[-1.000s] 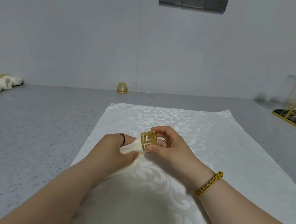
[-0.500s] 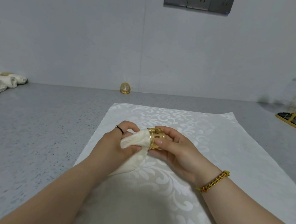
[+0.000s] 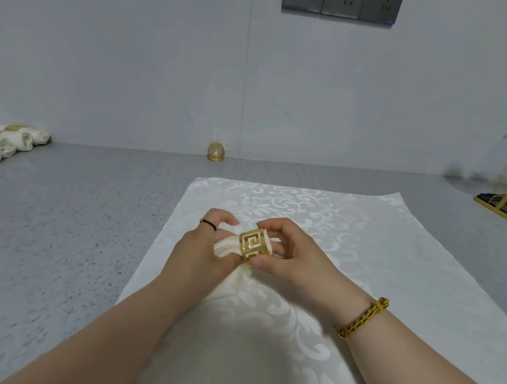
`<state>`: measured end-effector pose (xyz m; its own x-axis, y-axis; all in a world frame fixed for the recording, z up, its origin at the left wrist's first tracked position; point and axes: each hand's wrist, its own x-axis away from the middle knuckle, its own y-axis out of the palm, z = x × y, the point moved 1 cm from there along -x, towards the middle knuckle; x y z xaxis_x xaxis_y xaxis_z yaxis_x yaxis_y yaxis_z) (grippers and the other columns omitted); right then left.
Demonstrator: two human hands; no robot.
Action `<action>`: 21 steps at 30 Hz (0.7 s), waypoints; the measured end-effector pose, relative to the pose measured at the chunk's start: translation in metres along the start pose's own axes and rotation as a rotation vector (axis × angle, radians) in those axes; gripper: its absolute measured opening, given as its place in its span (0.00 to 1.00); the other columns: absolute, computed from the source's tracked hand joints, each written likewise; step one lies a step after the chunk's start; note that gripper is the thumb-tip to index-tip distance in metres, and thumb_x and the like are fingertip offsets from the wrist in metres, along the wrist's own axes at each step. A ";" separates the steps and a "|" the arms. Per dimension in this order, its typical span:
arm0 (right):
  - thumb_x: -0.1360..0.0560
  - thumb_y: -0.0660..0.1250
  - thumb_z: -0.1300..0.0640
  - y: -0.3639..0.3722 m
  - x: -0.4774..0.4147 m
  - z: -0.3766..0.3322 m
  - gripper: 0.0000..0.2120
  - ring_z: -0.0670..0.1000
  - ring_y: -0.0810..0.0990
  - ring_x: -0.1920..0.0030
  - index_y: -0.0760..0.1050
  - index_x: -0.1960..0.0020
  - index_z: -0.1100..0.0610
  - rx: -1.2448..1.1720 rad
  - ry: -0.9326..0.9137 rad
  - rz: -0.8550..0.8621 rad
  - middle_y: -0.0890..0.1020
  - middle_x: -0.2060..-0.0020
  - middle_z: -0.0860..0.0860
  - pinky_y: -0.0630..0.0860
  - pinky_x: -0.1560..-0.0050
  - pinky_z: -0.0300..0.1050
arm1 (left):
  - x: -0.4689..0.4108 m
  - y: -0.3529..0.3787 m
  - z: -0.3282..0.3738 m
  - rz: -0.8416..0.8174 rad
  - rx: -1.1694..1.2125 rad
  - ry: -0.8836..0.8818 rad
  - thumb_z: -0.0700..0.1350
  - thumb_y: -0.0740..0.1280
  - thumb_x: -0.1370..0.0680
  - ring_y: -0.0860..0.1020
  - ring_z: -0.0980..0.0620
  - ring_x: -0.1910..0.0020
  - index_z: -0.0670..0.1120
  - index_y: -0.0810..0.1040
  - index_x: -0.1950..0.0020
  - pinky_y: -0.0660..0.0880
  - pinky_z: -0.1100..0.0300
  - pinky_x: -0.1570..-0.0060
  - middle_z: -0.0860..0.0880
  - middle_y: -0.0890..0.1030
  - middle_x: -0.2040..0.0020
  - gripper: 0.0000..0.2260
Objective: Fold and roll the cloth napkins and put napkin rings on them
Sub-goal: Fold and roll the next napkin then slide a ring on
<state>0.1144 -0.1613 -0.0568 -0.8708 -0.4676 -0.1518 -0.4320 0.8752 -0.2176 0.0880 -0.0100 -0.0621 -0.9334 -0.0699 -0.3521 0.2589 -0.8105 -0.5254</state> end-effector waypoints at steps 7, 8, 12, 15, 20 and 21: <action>0.29 0.68 0.66 0.008 -0.001 0.003 0.21 0.48 0.78 0.52 0.64 0.43 0.49 -0.115 0.080 0.015 0.76 0.48 0.51 0.75 0.45 0.44 | -0.002 0.001 0.001 -0.005 -0.014 0.006 0.39 0.71 0.30 0.77 0.59 0.61 0.61 0.62 0.56 0.69 0.74 0.62 0.58 0.79 0.61 0.21; 0.28 0.68 0.63 0.007 -0.001 0.004 0.19 0.48 0.77 0.52 0.64 0.43 0.51 -0.185 0.118 0.023 0.77 0.48 0.51 0.74 0.44 0.44 | -0.003 0.002 0.002 -0.002 -0.013 0.009 0.40 0.71 0.30 0.76 0.60 0.61 0.61 0.62 0.56 0.68 0.76 0.63 0.58 0.79 0.61 0.21; 0.26 0.67 0.52 0.000 -0.005 0.007 0.07 0.52 0.78 0.53 0.71 0.56 0.54 -0.139 0.211 0.126 0.79 0.51 0.59 0.73 0.41 0.52 | -0.003 0.003 0.001 -0.026 -0.034 0.016 0.39 0.71 0.30 0.77 0.60 0.61 0.60 0.63 0.56 0.69 0.74 0.62 0.59 0.79 0.61 0.21; 0.24 0.63 0.58 -0.007 -0.005 0.005 0.06 0.51 0.80 0.58 0.72 0.60 0.58 -0.215 0.248 0.036 0.79 0.59 0.56 0.78 0.51 0.42 | -0.002 0.003 0.000 -0.052 -0.030 0.029 0.39 0.71 0.30 0.78 0.60 0.60 0.61 0.63 0.56 0.69 0.74 0.61 0.60 0.79 0.62 0.22; 0.26 0.64 0.66 -0.012 -0.005 0.005 0.03 0.50 0.82 0.60 0.75 0.54 0.64 -0.175 0.260 -0.077 0.82 0.61 0.55 0.79 0.51 0.39 | -0.003 0.003 -0.001 -0.072 -0.023 0.039 0.41 0.71 0.29 0.78 0.61 0.59 0.62 0.63 0.55 0.70 0.74 0.60 0.60 0.80 0.60 0.21; 0.27 0.65 0.67 -0.011 -0.006 0.005 0.03 0.51 0.81 0.59 0.76 0.54 0.65 -0.089 0.254 -0.057 0.82 0.61 0.56 0.78 0.49 0.43 | -0.003 0.004 -0.001 -0.084 -0.027 0.035 0.41 0.71 0.29 0.78 0.61 0.59 0.62 0.63 0.55 0.70 0.74 0.60 0.60 0.80 0.59 0.21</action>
<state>0.1254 -0.1690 -0.0588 -0.8704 -0.4804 0.1074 -0.4914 0.8609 -0.1316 0.0918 -0.0122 -0.0641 -0.9429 0.0187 -0.3327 0.1872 -0.7964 -0.5751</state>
